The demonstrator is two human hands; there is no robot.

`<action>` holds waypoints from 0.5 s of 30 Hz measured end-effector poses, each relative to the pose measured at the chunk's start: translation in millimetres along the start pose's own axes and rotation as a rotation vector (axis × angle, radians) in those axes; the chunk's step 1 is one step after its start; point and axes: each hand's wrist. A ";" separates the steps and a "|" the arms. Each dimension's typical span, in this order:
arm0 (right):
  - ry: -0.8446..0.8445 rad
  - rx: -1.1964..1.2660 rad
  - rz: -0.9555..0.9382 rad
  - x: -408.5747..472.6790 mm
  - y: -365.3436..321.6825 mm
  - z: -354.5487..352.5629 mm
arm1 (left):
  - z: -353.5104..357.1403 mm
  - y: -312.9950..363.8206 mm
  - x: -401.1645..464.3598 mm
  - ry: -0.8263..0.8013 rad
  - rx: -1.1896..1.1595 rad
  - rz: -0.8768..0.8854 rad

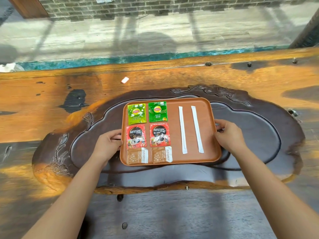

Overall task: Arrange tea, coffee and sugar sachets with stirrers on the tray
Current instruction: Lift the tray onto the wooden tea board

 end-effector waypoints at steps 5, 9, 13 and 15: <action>-0.011 -0.027 -0.002 6.2 2.7 4.1 | 2.1 -5.2 6.1 0.020 0.060 0.014; -0.014 -0.055 -0.019 4.4 5.0 5.3 | 0.3 -11.2 6.5 0.054 0.121 0.017; -0.019 -0.077 -0.045 1.8 4.6 3.8 | 2.7 -12.3 0.9 0.099 0.169 0.040; -0.021 -0.084 -0.051 1.6 4.9 3.8 | 4.6 -12.5 -0.5 0.115 0.183 0.046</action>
Point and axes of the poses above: each hand's wrist, its own x-axis towards the middle knuckle, its own z-axis out of the palm, y = z × x, and after that the axes turned 1 degree about -y, right-handed
